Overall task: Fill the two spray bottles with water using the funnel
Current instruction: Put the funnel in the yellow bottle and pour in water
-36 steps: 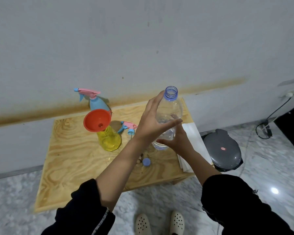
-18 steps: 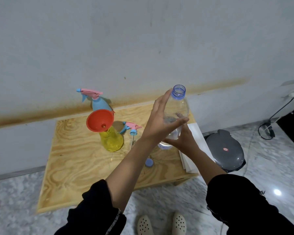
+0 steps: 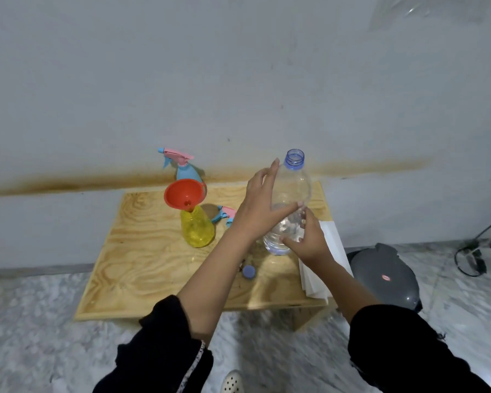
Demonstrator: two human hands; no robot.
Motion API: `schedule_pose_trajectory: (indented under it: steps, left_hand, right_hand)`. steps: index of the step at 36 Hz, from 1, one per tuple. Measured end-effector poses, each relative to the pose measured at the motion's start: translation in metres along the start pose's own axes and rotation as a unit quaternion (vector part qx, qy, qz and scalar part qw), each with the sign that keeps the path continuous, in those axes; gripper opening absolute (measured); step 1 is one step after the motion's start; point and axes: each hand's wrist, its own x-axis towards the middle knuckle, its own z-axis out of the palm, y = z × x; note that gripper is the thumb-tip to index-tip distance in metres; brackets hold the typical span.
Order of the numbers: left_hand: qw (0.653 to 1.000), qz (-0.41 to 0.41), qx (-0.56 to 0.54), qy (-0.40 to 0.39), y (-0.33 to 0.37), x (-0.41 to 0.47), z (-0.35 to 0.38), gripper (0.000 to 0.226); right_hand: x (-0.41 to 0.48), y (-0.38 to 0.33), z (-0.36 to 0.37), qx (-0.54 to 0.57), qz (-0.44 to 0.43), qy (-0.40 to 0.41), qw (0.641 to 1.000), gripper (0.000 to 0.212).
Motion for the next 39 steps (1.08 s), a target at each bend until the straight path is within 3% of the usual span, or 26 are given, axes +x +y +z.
schedule_pose_trajectory:
  steps: [10, 16, 21, 27, 30, 34, 39]
  left_hand:
    - [0.989, -0.035, 0.146, 0.004, -0.049, -0.057, -0.011, 0.070]
    - [0.961, -0.138, 0.240, 0.011, -0.121, -0.105, -0.039, 0.064]
    - [0.951, -0.172, 0.254, 0.042, -0.161, -0.106, -0.070, 0.076]
    - [0.957, -0.138, 0.253, 0.015, -0.195, -0.074, -0.081, 0.090]
    - [0.969, -0.079, 0.233, 0.012, -0.208, -0.059, -0.080, 0.084]
    - [0.976, 0.030, 0.192, 0.098, -0.222, -0.054, -0.071, 0.056]
    - [0.983, 0.017, 0.182, 0.033, -0.229, -0.053, -0.074, 0.054]
  right_hand:
    - [-0.049, 0.004, 0.024, -0.017, -0.035, 0.098, 0.994, 0.050]
    - [-0.057, -0.013, 0.065, -0.019, -0.017, 0.042, 0.999, 0.037]
    - [-0.029, -0.060, 0.104, 0.012, -0.072, 0.037, 0.997, 0.049]
    - [0.007, -0.119, 0.150, 0.016, -0.152, 0.075, 0.985, 0.082]
    - [0.022, -0.131, 0.170, -0.015, -0.168, 0.100, 0.981, 0.092]
    - [0.030, -0.137, 0.186, -0.040, -0.148, 0.115, 0.981, 0.098]
    - [0.033, -0.137, 0.196, -0.034, -0.113, 0.133, 0.984, 0.091]
